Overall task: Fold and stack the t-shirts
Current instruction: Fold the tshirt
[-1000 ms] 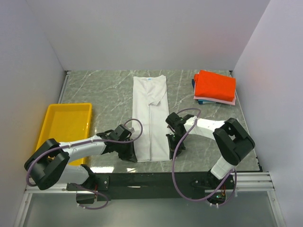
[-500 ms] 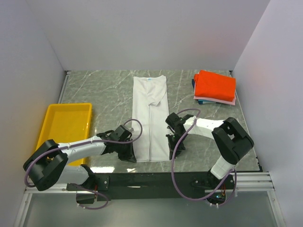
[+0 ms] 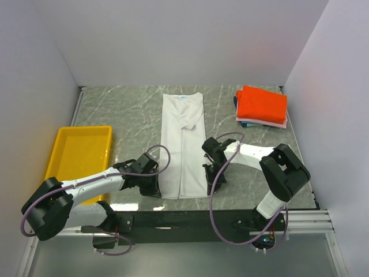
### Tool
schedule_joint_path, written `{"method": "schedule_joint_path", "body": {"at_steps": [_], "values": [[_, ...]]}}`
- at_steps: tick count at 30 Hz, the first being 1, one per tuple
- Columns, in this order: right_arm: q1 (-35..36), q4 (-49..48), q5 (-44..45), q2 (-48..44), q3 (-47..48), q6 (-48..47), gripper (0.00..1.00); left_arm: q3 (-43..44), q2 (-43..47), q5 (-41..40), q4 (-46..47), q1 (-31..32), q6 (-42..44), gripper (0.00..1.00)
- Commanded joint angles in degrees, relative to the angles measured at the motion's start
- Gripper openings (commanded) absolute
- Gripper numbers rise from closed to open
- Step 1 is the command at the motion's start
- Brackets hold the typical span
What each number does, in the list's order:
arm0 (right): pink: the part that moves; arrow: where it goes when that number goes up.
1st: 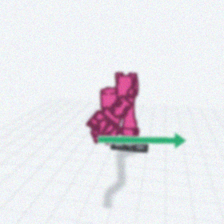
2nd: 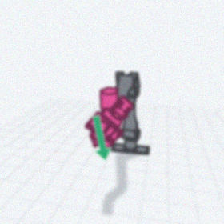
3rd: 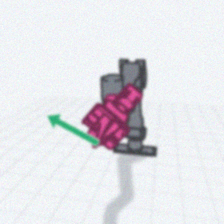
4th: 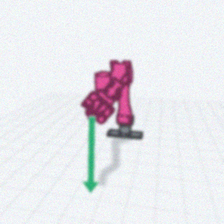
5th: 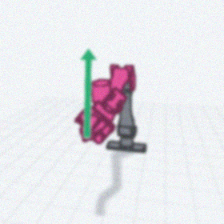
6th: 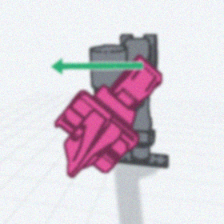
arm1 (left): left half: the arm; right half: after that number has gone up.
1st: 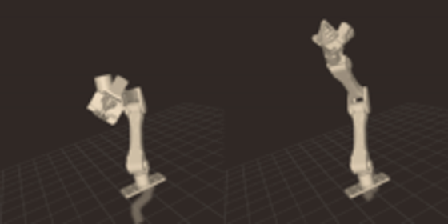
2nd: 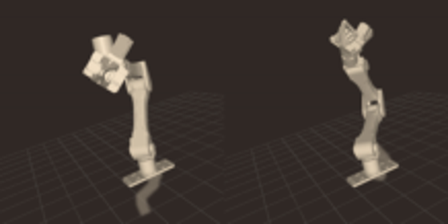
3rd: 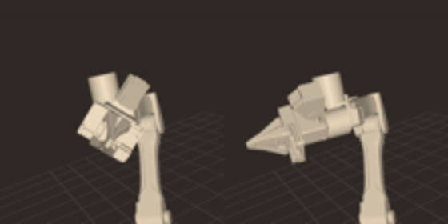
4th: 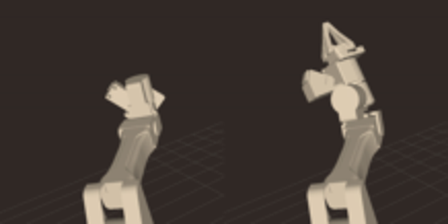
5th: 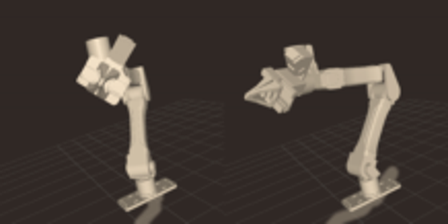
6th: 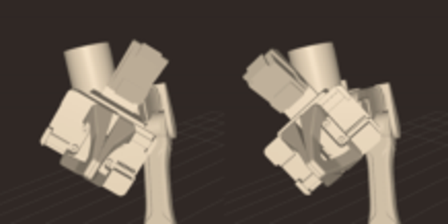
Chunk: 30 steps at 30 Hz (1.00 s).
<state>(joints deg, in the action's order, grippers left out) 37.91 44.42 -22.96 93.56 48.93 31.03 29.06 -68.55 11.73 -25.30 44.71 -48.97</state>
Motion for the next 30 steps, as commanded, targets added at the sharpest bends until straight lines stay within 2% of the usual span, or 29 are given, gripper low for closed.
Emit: {"method": "schedule_joint_path", "body": {"at_steps": [1, 6, 14, 24, 30], "values": [[0.3, 4.0, 1.2, -3.9, 3.4, 0.3, 0.00, 4.1, 2.3, -2.7, -3.3, 0.2, 1.9, 0.00], [0.3, 6.0, 2.5, -5.3, 6.6, 1.0, 0.00, 8.3, 3.0, -3.5, -4.9, 0.2, 3.0, 0.00], [0.1, 9.0, 6.0, -4.8, 13.0, 0.6, 0.00, 13.8, -1.3, -5.8, -6.3, -0.2, 6.9, 0.00], [-3.4, 11.6, 11.1, 1.5, 24.5, -1.6, 0.00, 22.3, -7.9, -7.3, -4.5, -7.1, 13.0, 0.00], [-7.3, 11.4, 11.9, 7.5, 34.1, -3.5, 0.00, 28.9, -15.2, -6.8, -1.2, -10.9, 15.7, 0.00]]}}
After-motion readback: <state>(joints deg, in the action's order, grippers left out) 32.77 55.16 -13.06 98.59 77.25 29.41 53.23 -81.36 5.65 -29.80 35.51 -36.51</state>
